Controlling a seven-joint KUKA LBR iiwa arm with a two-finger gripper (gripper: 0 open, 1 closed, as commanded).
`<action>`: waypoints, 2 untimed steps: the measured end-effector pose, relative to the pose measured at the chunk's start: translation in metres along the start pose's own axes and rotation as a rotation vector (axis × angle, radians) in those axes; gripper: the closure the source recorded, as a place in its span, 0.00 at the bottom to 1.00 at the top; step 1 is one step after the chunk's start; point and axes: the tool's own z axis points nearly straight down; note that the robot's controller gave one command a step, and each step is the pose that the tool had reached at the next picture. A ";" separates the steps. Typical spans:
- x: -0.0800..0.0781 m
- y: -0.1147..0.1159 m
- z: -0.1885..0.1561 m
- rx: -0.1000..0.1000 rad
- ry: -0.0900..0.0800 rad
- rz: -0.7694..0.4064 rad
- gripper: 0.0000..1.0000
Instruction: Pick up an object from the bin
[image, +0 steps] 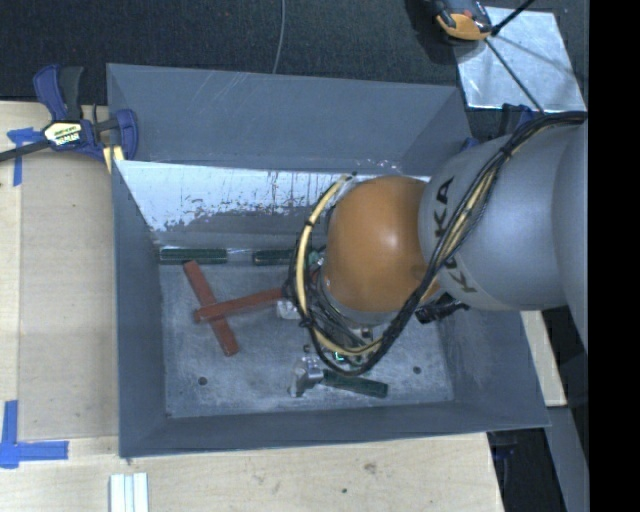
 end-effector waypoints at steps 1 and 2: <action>-0.002 0.000 -0.004 -0.001 -0.008 0.002 0.00; -0.012 -0.022 0.008 -0.003 -0.009 -0.086 0.00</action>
Offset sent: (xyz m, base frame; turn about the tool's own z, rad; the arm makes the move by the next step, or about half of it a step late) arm 0.0341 -0.0869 -0.0402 -0.2362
